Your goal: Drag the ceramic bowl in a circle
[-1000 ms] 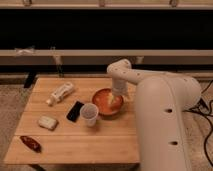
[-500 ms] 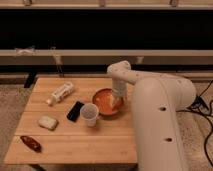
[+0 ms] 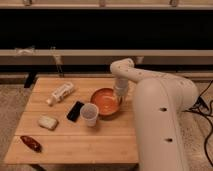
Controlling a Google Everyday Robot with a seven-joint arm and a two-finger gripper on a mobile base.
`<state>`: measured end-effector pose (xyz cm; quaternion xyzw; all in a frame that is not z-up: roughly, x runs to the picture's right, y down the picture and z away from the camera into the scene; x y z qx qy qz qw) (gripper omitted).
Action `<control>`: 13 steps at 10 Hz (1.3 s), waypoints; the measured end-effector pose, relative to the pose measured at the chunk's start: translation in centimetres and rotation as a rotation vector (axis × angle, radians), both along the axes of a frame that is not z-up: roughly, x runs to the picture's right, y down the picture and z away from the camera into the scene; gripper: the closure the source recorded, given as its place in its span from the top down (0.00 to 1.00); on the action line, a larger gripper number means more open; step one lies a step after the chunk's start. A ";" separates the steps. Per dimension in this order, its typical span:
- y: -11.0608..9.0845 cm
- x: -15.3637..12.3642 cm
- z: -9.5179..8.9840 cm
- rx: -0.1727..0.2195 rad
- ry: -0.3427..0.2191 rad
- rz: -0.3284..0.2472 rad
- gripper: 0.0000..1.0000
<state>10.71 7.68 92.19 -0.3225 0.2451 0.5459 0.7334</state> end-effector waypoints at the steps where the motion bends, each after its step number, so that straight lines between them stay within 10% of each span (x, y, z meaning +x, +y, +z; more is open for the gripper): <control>1: -1.0 0.4 -0.1 0.020 0.013 0.011 0.00; 6: -5.1 0.2 1.6 0.137 0.131 -0.037 0.00; 13: -4.2 8.8 3.2 0.121 0.303 -0.016 0.00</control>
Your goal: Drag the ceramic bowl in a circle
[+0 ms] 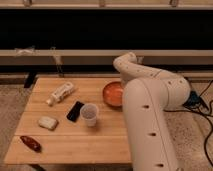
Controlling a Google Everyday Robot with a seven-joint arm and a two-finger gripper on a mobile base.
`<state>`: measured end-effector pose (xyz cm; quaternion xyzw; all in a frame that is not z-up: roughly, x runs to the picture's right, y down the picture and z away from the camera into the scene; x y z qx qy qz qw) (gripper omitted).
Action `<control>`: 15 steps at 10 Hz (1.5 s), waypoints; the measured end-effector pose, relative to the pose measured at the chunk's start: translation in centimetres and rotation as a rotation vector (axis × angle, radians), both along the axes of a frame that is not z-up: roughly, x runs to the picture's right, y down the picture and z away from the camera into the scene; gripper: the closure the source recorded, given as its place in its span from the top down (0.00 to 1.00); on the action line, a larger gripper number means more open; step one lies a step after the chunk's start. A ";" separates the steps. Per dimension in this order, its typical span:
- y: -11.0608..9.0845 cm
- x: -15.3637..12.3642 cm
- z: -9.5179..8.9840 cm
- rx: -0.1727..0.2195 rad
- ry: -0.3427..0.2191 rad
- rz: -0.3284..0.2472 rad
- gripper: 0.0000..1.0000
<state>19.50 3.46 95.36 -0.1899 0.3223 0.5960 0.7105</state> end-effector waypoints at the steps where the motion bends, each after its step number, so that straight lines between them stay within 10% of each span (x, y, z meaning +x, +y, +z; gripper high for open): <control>1: 0.7 1.9 -0.6 -0.006 0.018 0.008 0.00; 5: 3.1 6.4 -5.4 -0.035 0.027 0.021 0.00; 10: 4.6 2.1 -12.4 -0.063 -0.102 -0.018 0.00; 15: 2.7 -5.0 -10.1 -0.043 -0.216 -0.099 0.00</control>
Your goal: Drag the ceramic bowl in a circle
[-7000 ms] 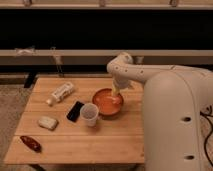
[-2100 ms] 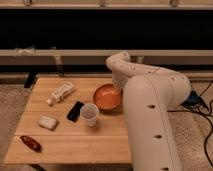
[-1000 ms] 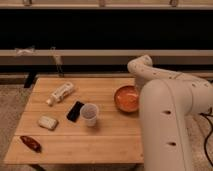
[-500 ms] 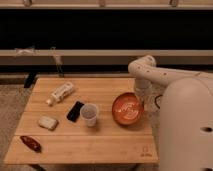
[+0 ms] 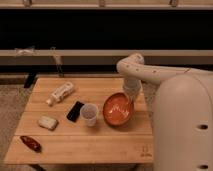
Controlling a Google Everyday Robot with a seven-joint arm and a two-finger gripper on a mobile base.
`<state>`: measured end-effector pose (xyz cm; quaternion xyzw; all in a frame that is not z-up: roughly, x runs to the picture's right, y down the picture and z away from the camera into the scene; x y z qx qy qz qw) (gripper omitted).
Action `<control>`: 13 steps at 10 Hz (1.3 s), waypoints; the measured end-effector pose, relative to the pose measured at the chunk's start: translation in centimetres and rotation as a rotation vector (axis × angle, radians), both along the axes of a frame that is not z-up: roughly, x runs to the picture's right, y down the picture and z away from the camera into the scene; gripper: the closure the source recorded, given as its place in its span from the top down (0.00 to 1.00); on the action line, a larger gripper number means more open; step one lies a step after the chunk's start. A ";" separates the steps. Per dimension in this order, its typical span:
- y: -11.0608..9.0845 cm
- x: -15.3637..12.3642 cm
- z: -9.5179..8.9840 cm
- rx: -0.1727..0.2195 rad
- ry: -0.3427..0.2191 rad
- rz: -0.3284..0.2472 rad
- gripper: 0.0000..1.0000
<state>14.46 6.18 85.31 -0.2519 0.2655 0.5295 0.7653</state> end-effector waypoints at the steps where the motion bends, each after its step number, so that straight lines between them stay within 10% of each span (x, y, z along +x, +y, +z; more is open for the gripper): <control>1: -0.6 -1.0 1.0 0.011 -0.015 -0.009 0.00; 9: -8.3 -1.5 8.8 0.109 -0.028 0.018 0.00; 13: -8.3 1.8 11.6 0.103 0.046 0.069 0.00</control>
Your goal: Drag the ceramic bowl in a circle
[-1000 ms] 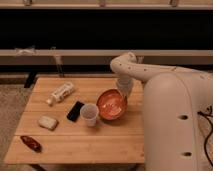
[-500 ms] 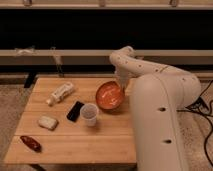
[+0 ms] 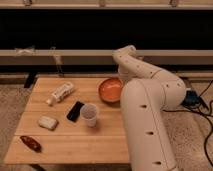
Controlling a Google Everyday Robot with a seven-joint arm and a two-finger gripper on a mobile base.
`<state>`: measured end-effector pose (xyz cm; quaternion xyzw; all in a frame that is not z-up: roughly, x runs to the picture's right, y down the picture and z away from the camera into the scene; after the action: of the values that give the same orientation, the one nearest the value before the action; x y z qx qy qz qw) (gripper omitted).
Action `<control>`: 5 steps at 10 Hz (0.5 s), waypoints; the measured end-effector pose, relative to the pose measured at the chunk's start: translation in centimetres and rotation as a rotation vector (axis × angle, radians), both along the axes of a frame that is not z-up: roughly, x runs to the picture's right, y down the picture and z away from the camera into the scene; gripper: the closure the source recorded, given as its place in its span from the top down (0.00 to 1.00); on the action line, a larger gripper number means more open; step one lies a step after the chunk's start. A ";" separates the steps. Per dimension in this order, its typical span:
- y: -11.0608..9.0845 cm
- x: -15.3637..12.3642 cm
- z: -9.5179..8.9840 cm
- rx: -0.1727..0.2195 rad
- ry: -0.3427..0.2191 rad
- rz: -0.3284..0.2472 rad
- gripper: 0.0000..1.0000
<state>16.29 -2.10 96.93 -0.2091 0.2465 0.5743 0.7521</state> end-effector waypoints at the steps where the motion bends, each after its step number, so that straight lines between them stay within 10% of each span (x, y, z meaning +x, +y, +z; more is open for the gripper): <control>1: 0.3 1.4 0.0 -0.003 0.021 0.017 0.00; 5: 2.3 7.7 -1.8 -0.013 0.093 0.079 0.00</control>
<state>23.96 0.22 95.08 -0.1966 0.2766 0.6110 0.7152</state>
